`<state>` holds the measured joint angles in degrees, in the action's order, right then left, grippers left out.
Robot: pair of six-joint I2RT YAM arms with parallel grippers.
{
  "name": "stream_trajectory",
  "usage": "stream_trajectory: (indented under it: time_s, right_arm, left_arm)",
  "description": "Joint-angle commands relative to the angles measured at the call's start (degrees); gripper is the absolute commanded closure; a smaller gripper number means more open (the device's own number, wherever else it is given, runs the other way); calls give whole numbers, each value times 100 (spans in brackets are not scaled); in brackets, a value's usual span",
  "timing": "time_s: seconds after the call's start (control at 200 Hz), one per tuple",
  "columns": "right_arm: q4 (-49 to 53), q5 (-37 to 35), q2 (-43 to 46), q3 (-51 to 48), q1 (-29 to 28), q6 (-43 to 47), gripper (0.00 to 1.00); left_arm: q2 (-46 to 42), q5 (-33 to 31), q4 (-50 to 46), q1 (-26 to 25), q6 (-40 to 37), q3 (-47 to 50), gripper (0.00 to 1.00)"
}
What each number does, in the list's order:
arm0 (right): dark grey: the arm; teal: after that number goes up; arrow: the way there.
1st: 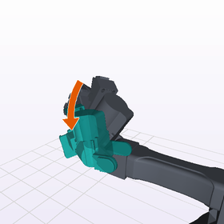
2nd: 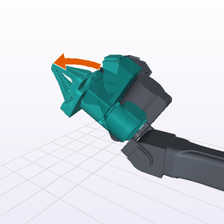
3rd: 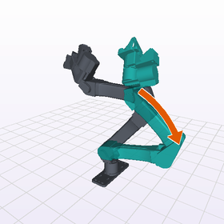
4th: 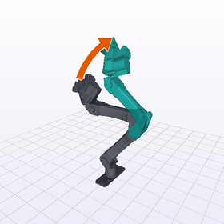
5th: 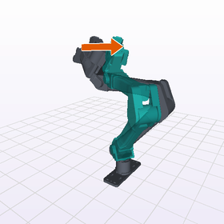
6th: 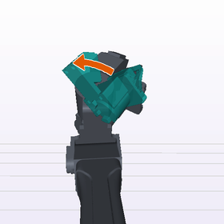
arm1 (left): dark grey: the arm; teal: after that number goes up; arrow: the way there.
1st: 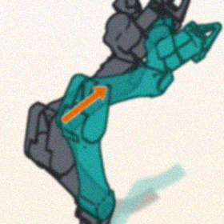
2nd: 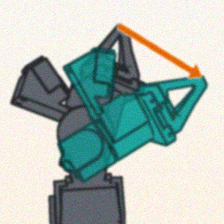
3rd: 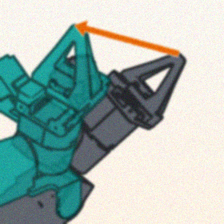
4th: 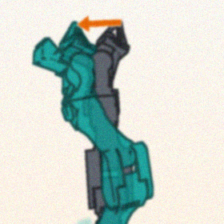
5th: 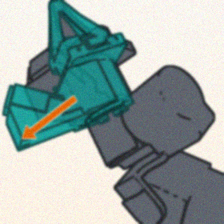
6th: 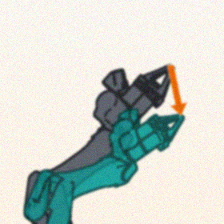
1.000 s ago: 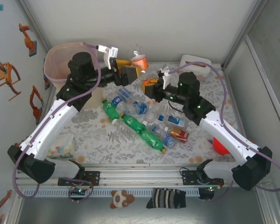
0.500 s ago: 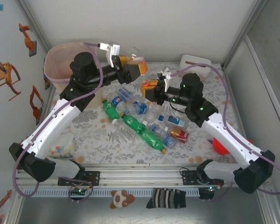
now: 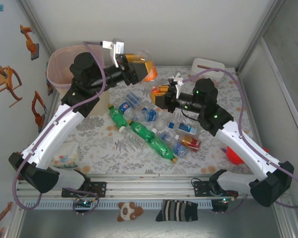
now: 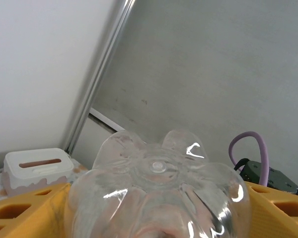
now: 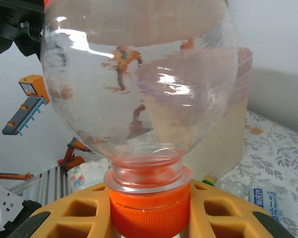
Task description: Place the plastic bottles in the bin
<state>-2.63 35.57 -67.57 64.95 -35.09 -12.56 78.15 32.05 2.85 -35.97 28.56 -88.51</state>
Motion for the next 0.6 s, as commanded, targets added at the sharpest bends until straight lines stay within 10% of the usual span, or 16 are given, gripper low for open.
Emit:
stream_trajectory:
  time_s: [0.0,0.285,0.596]
  right_arm:
    - [-128,25,183,-31,-42,78,93]
    - [-54,-75,225,-28,-46,96,90]
    - [398,-398,412,-29,-42,261,47]
  left_arm:
    - [26,135,174,-7,81,-176,23]
    - [41,128,149,-11,89,-173,38]
    - [-9,-183,-331,37,-140,-314,38]
